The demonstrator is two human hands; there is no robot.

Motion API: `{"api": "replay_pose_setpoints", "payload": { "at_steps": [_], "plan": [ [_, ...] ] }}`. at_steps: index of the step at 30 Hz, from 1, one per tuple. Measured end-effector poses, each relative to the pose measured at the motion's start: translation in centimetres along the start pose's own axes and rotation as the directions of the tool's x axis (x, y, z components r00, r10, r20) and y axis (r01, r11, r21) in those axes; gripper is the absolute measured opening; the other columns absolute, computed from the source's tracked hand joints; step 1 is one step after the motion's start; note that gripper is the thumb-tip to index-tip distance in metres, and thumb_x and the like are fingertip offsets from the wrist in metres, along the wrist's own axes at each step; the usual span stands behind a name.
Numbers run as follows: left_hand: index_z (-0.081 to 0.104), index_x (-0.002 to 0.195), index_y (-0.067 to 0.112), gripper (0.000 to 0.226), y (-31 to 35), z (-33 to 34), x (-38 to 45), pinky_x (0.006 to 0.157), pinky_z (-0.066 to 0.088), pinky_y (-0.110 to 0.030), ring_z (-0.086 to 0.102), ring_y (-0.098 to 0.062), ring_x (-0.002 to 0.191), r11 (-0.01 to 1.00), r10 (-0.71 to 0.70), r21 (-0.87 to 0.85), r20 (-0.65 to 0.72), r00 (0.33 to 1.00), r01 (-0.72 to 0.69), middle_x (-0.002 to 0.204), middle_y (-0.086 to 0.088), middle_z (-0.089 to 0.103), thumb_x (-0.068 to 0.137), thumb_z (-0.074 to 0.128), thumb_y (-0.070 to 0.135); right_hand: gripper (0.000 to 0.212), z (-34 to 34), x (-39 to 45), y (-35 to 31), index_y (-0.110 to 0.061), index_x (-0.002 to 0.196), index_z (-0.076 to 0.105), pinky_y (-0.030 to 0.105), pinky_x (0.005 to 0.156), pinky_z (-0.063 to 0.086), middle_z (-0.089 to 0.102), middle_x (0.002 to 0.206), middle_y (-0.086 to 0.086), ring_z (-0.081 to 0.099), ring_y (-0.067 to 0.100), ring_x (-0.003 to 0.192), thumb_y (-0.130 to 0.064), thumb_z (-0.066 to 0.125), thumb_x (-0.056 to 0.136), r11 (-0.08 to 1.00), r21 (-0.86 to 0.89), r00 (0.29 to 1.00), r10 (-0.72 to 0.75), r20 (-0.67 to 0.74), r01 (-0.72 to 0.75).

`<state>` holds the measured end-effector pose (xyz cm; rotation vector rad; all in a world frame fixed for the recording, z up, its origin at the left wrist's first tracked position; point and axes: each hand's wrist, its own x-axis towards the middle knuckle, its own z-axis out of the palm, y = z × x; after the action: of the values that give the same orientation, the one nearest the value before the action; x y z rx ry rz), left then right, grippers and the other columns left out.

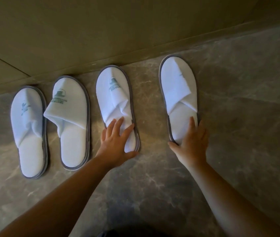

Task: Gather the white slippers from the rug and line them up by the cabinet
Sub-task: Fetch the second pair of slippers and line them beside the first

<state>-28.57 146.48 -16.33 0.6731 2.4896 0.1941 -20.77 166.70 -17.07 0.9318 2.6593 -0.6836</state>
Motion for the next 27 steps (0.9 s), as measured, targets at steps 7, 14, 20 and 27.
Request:
{"api": "replay_pose_setpoints", "payload": {
  "at_steps": [7, 14, 20, 27],
  "plan": [
    [0.008, 0.138, 0.033, 0.094, -0.2, 0.5, 0.2, 0.112, -0.002, -0.055, -0.013, -0.029, 0.138, 1.0, -0.002, -0.016, 0.006, 1.0, 0.002, 0.153, -0.004, -0.007, 0.066, 0.064, 0.055, 0.096, 1.2, -0.2, -1.5, -0.02, 0.139, 0.014, 0.052, 0.106, 0.025, 0.014, 0.149, 0.021, 0.02, 0.038, 0.131, -0.032, 0.074, 0.065, 0.99, 0.054, 0.991, -0.13, 0.011, 0.129],
    [0.007, 0.138, 0.035, 0.098, -0.8, 0.7, 0.2, 0.111, 0.0, -0.057, -0.014, -0.027, 0.138, 0.998, 0.025, -0.054, 0.018, 1.0, -0.024, 0.153, -0.003, -0.007, 0.063, 0.067, 0.054, 0.095, 1.9, -0.3, -2.7, -0.018, 0.139, 0.015, 0.053, 0.107, 0.023, 0.011, 0.149, 0.022, 0.016, 0.039, 0.133, -0.031, 0.074, 0.066, 0.991, 0.059, 0.992, -0.12, 0.026, 0.118],
    [0.01, 0.137, 0.034, 0.096, -0.9, 0.6, 0.1, 0.111, 0.001, -0.057, -0.013, -0.027, 0.138, 0.997, 0.031, -0.066, 0.005, 1.0, -0.03, 0.153, -0.003, -0.005, 0.063, 0.067, 0.054, 0.094, 2.0, -0.8, -2.8, -0.018, 0.139, 0.015, 0.053, 0.108, 0.023, 0.011, 0.149, 0.022, 0.017, 0.039, 0.133, -0.031, 0.074, 0.066, 0.993, 0.051, 0.994, -0.106, 0.023, 0.104],
    [0.011, 0.138, 0.034, 0.095, -0.9, 0.6, 0.1, 0.111, 0.0, -0.056, -0.012, -0.027, 0.138, 0.997, 0.039, -0.06, -0.001, 0.999, -0.039, 0.154, -0.003, -0.004, 0.064, 0.066, 0.054, 0.093, 2.1, -1.2, -3.1, -0.017, 0.139, 0.014, 0.053, 0.107, 0.024, 0.01, 0.149, 0.022, 0.016, 0.039, 0.133, -0.032, 0.072, 0.068, 0.995, 0.068, 0.997, -0.078, 0.008, 0.077]
  ]
}}
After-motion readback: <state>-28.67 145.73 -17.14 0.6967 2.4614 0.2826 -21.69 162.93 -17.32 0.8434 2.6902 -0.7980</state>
